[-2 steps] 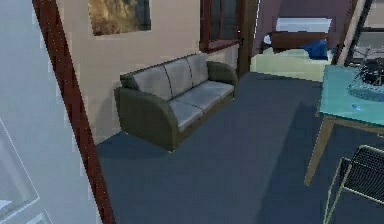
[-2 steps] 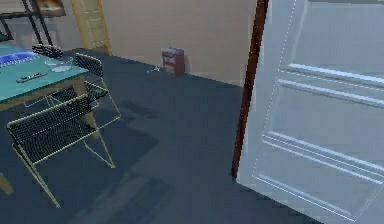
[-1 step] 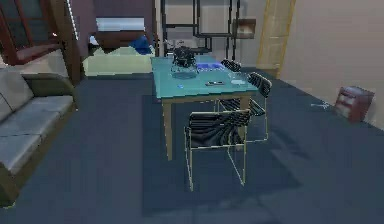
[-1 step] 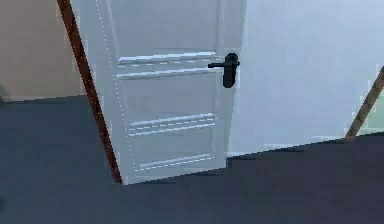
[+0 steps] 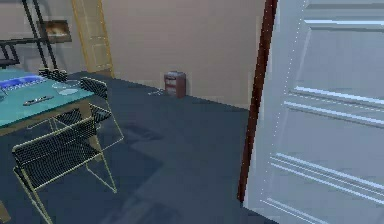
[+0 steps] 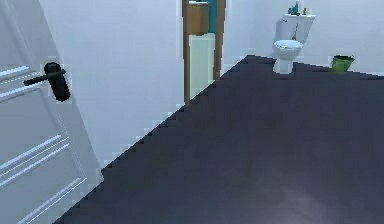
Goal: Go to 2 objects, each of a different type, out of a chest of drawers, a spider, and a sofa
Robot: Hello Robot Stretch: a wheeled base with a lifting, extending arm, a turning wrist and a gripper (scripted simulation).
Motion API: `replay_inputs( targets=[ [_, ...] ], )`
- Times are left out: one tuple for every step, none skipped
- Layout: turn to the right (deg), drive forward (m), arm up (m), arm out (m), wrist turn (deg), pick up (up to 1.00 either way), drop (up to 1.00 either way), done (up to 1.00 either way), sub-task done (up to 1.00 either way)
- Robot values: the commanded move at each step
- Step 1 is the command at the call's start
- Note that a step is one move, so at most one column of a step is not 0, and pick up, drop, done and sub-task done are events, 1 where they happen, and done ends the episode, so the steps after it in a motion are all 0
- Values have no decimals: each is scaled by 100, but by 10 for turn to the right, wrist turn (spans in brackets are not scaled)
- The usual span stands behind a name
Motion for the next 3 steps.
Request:
replay_inputs(
  targets=[
    [180,0,0,0,0,0,0,0,0],
    [0,5,0,0,0,0,0,0,0],
    [-450,0,0,0,0,0,0,0,0]
  ],
)
